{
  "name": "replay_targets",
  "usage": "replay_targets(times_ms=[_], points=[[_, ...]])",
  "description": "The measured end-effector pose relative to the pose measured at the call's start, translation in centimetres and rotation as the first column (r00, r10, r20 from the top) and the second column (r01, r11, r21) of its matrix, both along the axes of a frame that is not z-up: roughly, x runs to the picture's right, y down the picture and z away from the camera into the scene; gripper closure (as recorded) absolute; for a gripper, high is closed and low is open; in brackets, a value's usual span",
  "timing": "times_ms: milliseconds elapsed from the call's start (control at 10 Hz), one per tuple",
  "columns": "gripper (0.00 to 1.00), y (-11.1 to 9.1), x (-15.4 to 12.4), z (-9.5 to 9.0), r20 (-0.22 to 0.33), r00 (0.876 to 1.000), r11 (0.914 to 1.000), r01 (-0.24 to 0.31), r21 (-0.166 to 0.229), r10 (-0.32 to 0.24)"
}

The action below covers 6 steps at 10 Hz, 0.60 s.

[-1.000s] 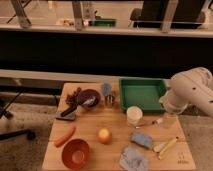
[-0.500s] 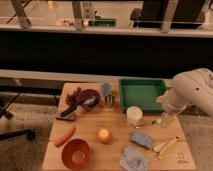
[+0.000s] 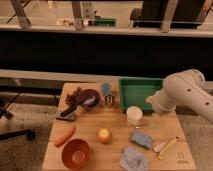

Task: Place brush in table surface

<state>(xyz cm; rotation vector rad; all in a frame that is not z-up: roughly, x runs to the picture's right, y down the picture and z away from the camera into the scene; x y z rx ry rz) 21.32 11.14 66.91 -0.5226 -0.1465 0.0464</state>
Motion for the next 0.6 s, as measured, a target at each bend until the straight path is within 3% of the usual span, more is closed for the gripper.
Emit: replay_targets(times_ms=[600], points=[[0.20, 0.1, -5.0, -0.2, 0.081, 0.996, 0.9994, 0.031, 0.012, -0.032]])
